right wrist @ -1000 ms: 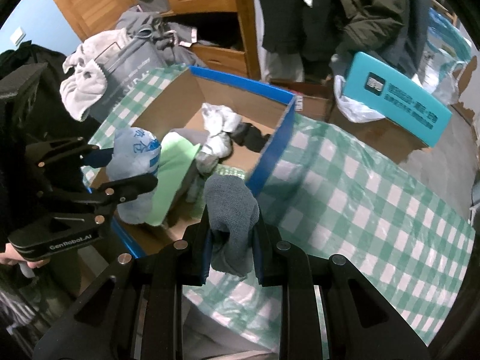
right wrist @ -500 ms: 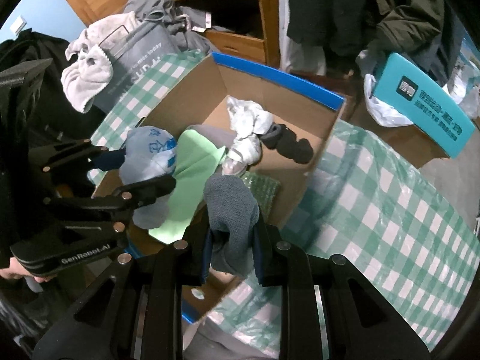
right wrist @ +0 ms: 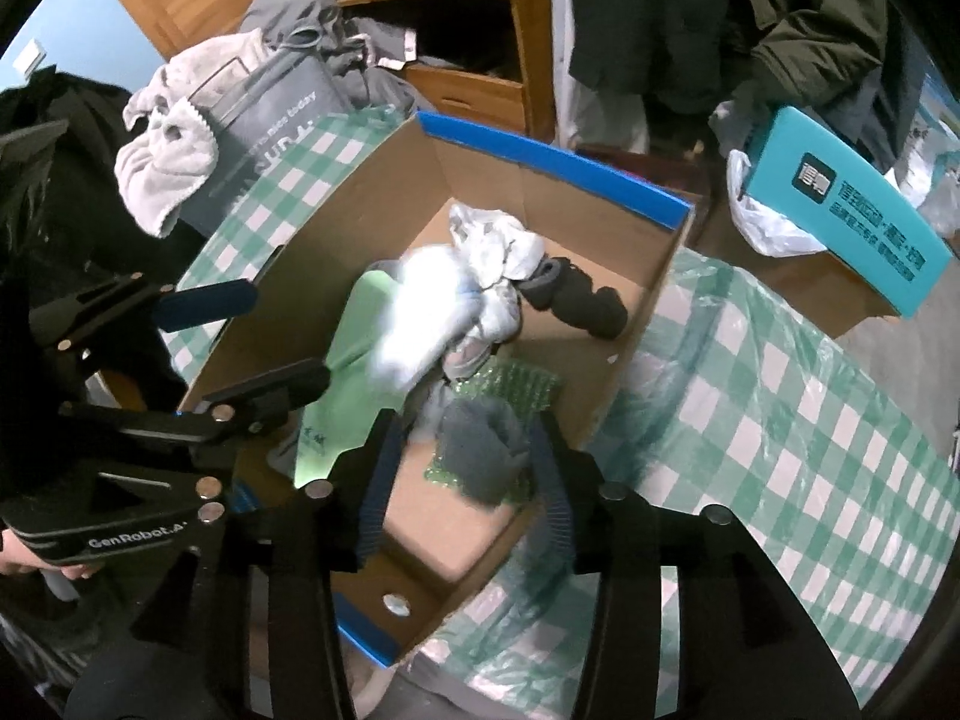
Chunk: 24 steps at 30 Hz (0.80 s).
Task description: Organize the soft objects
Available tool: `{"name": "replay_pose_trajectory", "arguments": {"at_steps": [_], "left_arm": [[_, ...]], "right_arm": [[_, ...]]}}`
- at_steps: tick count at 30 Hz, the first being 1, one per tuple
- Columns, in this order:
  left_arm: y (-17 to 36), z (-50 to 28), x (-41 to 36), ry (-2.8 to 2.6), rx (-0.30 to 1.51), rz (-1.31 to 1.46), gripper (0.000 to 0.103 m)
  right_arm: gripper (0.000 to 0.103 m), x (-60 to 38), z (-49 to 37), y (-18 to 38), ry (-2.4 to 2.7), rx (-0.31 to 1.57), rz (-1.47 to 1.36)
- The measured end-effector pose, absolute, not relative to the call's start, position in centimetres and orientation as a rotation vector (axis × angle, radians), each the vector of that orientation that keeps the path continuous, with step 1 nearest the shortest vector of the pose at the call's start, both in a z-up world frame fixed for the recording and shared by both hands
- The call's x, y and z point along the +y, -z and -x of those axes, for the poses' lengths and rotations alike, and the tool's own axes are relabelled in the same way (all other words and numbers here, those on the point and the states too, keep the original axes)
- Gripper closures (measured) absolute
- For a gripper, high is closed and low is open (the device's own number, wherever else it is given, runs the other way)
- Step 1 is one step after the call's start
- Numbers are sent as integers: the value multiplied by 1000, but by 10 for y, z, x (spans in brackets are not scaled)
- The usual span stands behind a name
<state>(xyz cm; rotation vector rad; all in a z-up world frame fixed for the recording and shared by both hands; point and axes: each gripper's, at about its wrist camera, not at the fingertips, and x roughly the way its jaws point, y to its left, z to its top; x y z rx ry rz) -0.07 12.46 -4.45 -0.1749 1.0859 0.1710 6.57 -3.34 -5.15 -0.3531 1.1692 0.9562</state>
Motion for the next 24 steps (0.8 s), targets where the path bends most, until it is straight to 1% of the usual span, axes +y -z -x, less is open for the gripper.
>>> {"name": "replay_pose_trajectory", "arguments": {"at_steps": [3,4,6,9,15,19,24], "left_arm": [[42,3,124,-175,1087,179,33],[41,4,123,-178,1089,174,31],[37,7,119,-190,1077,143,28],[29,11,113,-206,1051,90,27],[14,18,102,-183,1016,102,18],[8,20,95,-153,996,125,17],[0,20,82,-134,965,111,17]], "right_arm": [[55,-40,-68,45,-939,1154,338],[54,-43,-68,43,-934,1148,332],[44,-49,-67,37,-918,1134,326],[37,-58,-67,27,-879,1110,320],[34,-78,-62,4,-841,1023,324],[34,-93,-58,-4,-811,961,356],[34,-117,-57,-8,-784,930,348]]}}
